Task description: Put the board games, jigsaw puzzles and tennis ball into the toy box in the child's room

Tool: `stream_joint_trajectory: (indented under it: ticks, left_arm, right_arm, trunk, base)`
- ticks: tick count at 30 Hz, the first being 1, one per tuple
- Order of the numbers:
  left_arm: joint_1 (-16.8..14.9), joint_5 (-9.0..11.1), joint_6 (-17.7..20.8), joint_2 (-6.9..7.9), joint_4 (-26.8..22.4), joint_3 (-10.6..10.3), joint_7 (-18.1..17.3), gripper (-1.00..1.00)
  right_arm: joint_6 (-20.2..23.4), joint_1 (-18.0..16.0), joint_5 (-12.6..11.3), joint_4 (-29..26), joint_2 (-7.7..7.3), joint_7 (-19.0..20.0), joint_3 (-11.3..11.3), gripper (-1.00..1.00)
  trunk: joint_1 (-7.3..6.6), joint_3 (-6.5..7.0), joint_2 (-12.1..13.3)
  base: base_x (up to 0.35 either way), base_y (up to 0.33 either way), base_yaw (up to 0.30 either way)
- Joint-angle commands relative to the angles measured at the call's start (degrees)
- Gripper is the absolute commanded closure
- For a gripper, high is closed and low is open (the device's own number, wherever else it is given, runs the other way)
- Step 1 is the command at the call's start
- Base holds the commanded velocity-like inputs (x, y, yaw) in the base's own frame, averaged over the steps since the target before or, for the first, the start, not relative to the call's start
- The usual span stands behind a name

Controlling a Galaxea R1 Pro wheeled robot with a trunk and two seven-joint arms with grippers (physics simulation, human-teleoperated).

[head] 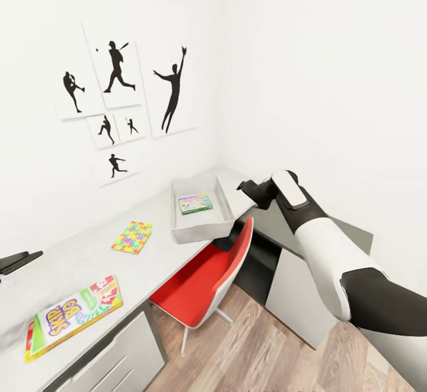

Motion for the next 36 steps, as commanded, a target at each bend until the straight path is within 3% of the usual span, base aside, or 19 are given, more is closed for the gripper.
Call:
stream_joint_trajectory:
  ticks: [1, 36]
  left_arm:
    - [0.0, -0.1, 0.6, 0.02, 0.0, 0.0, -0.3, -1.00]
    - [0.0, -0.1, 0.6, 0.02, -0.1, 0.0, -0.3, -1.00]
  right_arm:
    - [0.0, -0.1, -0.4, 0.0, -0.02, -0.5, 0.2, -1.00]
    - [0.2, 0.0, -0.5, 0.0, -0.08, -0.4, 0.3, -1.00]
  trunk:
    - [0.04, -0.11, -0.1]
    - [0.04, 0.70, -0.1]
  base:
    - [-0.014, 0.000, -0.273]
    - [-0.196, 0.000, -0.276]
